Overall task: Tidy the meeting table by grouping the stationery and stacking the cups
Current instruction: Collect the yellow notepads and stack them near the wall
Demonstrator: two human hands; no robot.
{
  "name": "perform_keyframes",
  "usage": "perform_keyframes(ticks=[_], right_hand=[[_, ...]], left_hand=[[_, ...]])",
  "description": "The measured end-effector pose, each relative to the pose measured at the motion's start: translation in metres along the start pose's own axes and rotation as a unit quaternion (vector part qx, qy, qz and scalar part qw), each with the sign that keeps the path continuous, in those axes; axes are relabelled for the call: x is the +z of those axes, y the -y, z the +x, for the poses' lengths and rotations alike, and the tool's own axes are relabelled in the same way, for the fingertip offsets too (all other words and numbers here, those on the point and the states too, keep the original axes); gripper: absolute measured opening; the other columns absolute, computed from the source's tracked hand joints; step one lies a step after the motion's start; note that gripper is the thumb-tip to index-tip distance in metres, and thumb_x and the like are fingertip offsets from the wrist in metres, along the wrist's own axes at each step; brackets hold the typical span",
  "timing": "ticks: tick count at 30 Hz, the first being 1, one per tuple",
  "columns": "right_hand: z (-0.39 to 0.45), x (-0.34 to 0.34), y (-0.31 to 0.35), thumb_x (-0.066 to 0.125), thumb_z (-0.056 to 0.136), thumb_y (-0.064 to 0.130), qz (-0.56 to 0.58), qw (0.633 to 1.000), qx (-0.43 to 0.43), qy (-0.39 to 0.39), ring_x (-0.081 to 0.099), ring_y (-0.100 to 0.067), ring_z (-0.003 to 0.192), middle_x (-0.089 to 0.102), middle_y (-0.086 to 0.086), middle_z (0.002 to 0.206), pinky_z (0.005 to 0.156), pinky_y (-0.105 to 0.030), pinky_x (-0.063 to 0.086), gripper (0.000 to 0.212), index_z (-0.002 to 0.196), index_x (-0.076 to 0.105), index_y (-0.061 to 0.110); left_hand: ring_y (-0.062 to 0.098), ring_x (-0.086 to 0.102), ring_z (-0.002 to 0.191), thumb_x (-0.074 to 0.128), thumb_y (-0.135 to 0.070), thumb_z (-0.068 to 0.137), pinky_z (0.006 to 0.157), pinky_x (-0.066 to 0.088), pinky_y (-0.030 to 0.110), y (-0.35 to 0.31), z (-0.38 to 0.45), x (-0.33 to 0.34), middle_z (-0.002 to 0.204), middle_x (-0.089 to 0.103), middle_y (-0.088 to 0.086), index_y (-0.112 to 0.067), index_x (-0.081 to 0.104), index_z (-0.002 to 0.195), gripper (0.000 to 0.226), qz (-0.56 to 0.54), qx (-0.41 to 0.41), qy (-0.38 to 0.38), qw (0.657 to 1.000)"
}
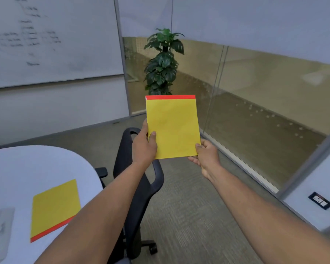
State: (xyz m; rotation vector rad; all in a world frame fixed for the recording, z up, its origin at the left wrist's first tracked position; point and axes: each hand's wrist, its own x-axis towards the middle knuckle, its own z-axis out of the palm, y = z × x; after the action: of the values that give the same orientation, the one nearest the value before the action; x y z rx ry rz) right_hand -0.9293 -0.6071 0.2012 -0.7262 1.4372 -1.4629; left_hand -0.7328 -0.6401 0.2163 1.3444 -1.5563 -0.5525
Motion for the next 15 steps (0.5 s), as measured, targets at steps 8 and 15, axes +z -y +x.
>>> perform_keyframes(ticks=[8, 15], right_hand=[[0.087, 0.004, 0.009, 0.046, 0.102, 0.014, -0.054, 0.998, -0.029, -0.02, 0.068, -0.017, 0.095, 0.07, 0.003, 0.105, 0.074, -0.034, 0.061, 0.022, 0.11, 0.061, 0.028], [0.173, 0.003, -0.002, 0.048, 0.102, 0.015, -0.177, 0.979, -0.092, 0.05, 0.071, -0.015, 0.088, 0.071, 0.001, 0.102, 0.059, -0.018, 0.056, 0.016, 0.107, 0.062, 0.022]], left_hand=[[0.018, 0.058, 0.091, 0.049, -0.026, 0.101, 0.073, 0.039, 0.03, 0.011, 0.067, 0.045, 0.105, 0.059, -0.011, -0.031, 0.041, 0.145, 0.045, 0.012, 0.013, 0.005, 1.0], [0.013, 0.056, 0.098, 0.049, -0.029, 0.101, 0.081, 0.046, 0.033, 0.039, 0.123, 0.085, 0.118, 0.061, -0.011, -0.034, 0.038, 0.147, 0.047, 0.03, -0.027, 0.009, 0.999]])
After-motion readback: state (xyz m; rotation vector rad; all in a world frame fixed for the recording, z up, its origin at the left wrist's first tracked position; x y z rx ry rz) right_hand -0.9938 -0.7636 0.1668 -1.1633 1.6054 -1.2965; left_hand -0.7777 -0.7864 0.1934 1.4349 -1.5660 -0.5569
